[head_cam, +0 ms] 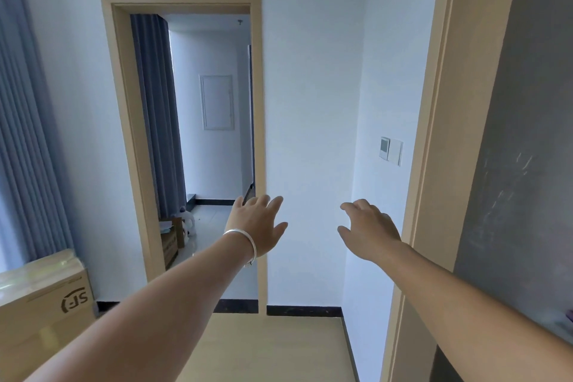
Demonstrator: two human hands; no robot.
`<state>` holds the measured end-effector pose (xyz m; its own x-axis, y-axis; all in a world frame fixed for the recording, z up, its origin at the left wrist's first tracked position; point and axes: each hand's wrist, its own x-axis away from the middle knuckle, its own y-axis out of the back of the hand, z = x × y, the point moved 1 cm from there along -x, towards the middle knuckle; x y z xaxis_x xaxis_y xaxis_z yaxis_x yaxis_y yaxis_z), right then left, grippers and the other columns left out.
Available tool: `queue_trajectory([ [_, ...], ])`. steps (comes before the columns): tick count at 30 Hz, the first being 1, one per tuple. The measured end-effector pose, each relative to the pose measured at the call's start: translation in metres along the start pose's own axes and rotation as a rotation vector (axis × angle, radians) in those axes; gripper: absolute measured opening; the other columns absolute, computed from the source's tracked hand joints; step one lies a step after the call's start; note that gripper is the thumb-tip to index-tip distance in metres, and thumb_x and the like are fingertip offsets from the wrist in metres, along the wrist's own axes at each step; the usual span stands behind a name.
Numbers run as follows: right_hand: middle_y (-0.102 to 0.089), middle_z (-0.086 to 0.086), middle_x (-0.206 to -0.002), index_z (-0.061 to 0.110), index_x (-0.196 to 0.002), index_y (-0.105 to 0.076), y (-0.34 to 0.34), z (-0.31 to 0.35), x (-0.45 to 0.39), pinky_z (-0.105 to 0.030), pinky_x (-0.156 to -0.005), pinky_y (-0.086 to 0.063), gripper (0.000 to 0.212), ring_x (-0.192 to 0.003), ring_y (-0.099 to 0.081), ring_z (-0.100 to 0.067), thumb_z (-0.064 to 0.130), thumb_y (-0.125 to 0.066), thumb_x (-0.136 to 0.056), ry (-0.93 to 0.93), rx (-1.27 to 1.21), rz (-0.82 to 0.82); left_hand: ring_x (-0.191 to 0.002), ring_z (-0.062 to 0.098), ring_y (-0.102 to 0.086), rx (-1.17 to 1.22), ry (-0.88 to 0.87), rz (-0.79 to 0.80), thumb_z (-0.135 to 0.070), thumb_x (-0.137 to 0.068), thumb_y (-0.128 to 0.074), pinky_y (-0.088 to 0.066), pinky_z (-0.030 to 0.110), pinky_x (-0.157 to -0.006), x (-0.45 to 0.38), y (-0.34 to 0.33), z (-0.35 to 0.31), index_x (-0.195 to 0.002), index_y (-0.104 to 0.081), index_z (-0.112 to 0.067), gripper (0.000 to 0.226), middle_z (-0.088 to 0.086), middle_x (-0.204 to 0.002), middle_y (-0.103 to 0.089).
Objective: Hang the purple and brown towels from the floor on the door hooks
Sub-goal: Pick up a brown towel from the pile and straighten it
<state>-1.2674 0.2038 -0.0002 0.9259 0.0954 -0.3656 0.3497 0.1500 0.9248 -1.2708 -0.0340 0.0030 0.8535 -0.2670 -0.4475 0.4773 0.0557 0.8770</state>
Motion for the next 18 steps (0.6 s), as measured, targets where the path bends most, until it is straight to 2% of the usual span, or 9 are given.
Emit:
queue_trajectory([
  [11, -0.039, 0.000, -0.143, 0.025, -0.145, -0.033, -0.068, -0.018, -0.151, -0.035, -0.099, -0.036, 0.052, -0.127, -0.041, -0.021, 0.039, -0.043, -0.096, -0.035, 0.041, 0.009, -0.122, 0.021, -0.048, 0.062, -0.023, 0.022, -0.052, -0.095, -0.035, -0.024, 0.048, -0.110, -0.144, -0.096, 0.044, -0.141, -0.028, -0.027, 0.052, -0.002, -0.134, -0.046],
  [18, -0.039, -0.001, -0.143, 0.024, -0.145, -0.032, -0.098, -0.011, -0.262, -0.036, -0.097, -0.037, 0.056, -0.128, -0.041, -0.021, 0.043, -0.045, -0.094, -0.051, 0.078, -0.001, -0.131, 0.022, -0.040, 0.064, -0.035, 0.017, -0.055, -0.095, -0.032, -0.018, 0.054, -0.113, -0.247, -0.142, 0.094, -0.146, -0.022, -0.027, 0.058, -0.001, -0.139, -0.040],
])
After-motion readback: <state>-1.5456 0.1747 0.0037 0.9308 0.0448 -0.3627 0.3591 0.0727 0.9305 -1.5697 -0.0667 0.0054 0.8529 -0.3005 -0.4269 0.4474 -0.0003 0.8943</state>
